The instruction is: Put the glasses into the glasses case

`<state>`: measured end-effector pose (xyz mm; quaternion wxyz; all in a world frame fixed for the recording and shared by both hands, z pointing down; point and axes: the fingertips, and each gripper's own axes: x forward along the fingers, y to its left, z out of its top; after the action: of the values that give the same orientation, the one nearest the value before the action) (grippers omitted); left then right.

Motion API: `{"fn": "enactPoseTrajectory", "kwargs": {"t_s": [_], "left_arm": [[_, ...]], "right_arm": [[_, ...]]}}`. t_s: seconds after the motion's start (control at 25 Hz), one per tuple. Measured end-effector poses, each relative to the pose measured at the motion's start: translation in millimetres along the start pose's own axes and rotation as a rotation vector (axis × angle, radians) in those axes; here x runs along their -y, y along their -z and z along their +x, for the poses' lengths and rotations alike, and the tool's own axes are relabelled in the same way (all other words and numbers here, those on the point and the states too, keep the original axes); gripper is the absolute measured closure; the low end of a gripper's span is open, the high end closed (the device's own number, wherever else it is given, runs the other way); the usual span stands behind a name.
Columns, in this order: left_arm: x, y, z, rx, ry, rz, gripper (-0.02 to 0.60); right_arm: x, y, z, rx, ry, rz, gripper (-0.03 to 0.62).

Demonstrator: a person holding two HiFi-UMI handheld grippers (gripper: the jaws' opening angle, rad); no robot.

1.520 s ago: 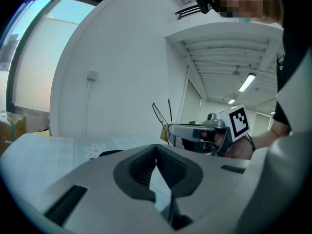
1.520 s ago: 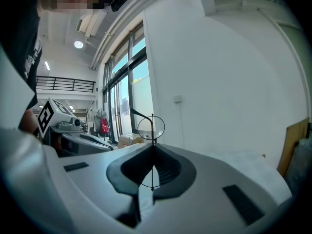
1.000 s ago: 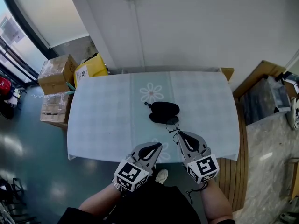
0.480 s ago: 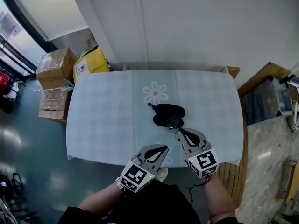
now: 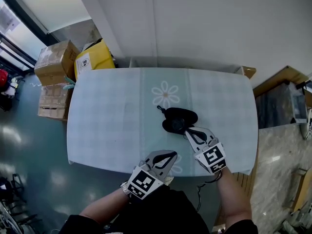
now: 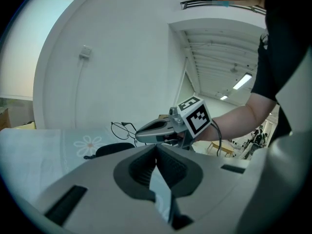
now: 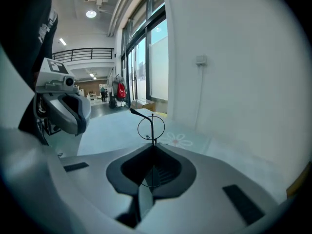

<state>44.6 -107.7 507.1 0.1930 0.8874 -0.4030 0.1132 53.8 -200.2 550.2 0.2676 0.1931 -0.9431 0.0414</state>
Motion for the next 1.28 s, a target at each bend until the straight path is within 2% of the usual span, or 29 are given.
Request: {"fn": "enactPoseTrajectory", "kwargs": {"t_s": [0.36, 0.6, 1.04, 1.28], "left_arm": [[-21, 11, 6, -0.022, 0.001, -0.035, 0.555], [-36, 13, 10, -0.026, -0.005, -0.054, 0.555], [-48, 15, 14, -0.036, -0.013, -0.089, 0.555], [-51, 13, 17, -0.034, -0.019, -0.097, 0.555]], "right_arm": [[15, 37, 53, -0.208, -0.154, -0.168, 0.568], [19, 66, 74, -0.346, -0.218, -0.251, 0.566], [17, 91, 86, -0.464, -0.319, -0.313, 0.566], [11, 96, 87, -0.496, -0.367, -0.324, 0.566]]}}
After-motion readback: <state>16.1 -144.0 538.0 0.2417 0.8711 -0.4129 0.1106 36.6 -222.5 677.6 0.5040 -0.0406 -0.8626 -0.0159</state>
